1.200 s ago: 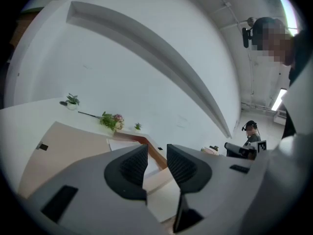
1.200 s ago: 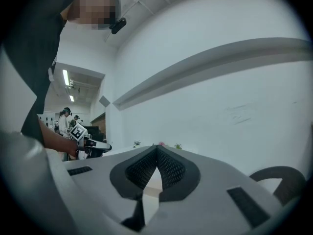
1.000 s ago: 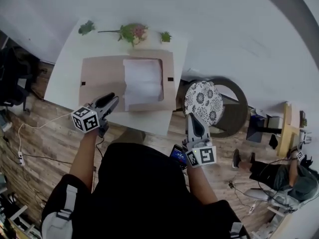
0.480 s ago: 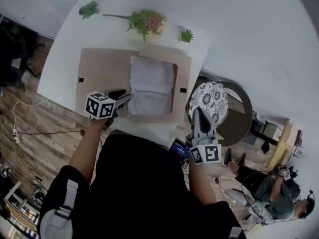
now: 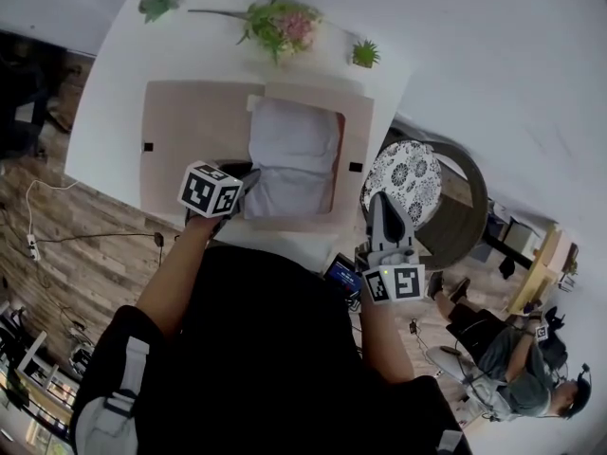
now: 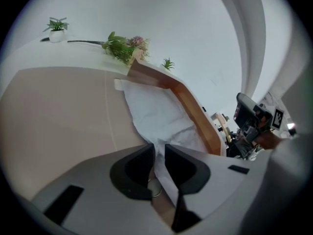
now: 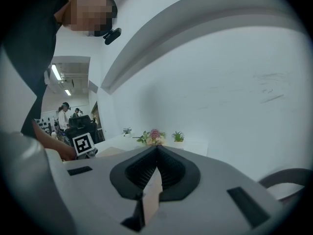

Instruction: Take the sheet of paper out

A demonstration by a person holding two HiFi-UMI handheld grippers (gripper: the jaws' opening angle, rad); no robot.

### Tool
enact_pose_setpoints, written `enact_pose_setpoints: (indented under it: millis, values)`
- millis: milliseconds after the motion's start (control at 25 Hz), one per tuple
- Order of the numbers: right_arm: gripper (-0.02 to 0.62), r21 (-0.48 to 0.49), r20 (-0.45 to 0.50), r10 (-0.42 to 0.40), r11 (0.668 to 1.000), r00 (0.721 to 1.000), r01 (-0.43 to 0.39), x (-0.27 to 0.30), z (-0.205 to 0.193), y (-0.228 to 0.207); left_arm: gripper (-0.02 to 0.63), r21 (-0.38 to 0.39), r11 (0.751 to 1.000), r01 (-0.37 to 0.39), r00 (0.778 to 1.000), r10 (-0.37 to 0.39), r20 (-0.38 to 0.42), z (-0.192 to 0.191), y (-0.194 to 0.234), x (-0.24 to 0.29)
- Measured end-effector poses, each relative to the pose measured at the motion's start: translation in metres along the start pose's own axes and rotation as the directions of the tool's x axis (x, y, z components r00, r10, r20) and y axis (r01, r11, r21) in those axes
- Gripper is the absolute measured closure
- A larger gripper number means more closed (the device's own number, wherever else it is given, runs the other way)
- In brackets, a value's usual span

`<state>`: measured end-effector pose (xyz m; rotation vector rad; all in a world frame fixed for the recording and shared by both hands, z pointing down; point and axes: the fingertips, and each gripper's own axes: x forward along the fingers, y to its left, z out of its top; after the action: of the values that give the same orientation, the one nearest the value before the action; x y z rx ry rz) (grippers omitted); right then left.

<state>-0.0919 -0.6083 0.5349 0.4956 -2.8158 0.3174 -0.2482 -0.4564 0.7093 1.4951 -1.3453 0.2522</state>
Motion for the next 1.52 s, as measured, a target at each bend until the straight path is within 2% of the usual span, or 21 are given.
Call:
enact_pose_setpoints:
  millis: [120, 400, 640, 880, 960, 1080, 1280, 1440, 1520]
  values:
    - [0.583, 0.001, 0.000, 0.003, 1.000, 1.000, -0.003, -0.001, -0.003, 0.001, 0.589, 0.041, 0.998, -0.054, 0.998, 0.055, -0.012, -0.001, 0.007, 0.002]
    - [0.583, -0.021, 0.024, 0.013, 1.000, 1.000, -0.012, -0.012, 0.004, 0.008, 0.598, 0.008, 0.999, -0.035, 0.999, 0.035, 0.013, -0.003, 0.010, -0.009]
    - [0.583, -0.060, 0.089, 0.016, 0.998, 0.996, -0.011, -0.035, 0.020, 0.015, 0.601, 0.031, 0.998, -0.059, 0.990, 0.055, 0.130, 0.006, 0.011, -0.059]
    - [0.583, -0.069, 0.162, 0.014, 0.998, 0.987, -0.003, -0.075, 0.024, 0.035, 0.601, 0.090, 0.985, -0.148, 0.957, 0.120, 0.266, 0.017, -0.003, -0.128]
    - [0.583, -0.074, 0.188, 0.017, 0.997, 0.982, -0.003, -0.091, 0.025, 0.044, 0.601, 0.123, 0.975, -0.184, 0.934, 0.135, 0.330, 0.023, -0.016, -0.154]
    - [0.583, -0.078, 0.220, 0.019, 0.997, 0.975, -0.002, -0.118, 0.024, 0.055, 0.601, 0.158, 0.962, -0.221, 0.884, 0.129, 0.450, 0.030, -0.045, -0.190]
    - [0.583, -0.073, 0.271, 0.020, 0.997, 0.962, 0.000, -0.165, 0.022, 0.070, 0.601, 0.210, 0.940, -0.270, 0.781, 0.086, 0.618, 0.022, -0.102, -0.233]
    - [0.583, -0.084, 0.309, 0.019, 0.996, 0.951, 0.008, -0.207, 0.017, 0.080, 0.601, 0.199, 0.934, -0.297, 0.685, 0.063, 0.726, 0.000, -0.137, -0.261]
    - [0.584, -0.081, 0.324, 0.014, 0.997, 0.946, 0.013, -0.225, 0.011, 0.085, 0.601, 0.193, 0.931, -0.310, 0.644, 0.056, 0.763, -0.016, -0.153, -0.270]
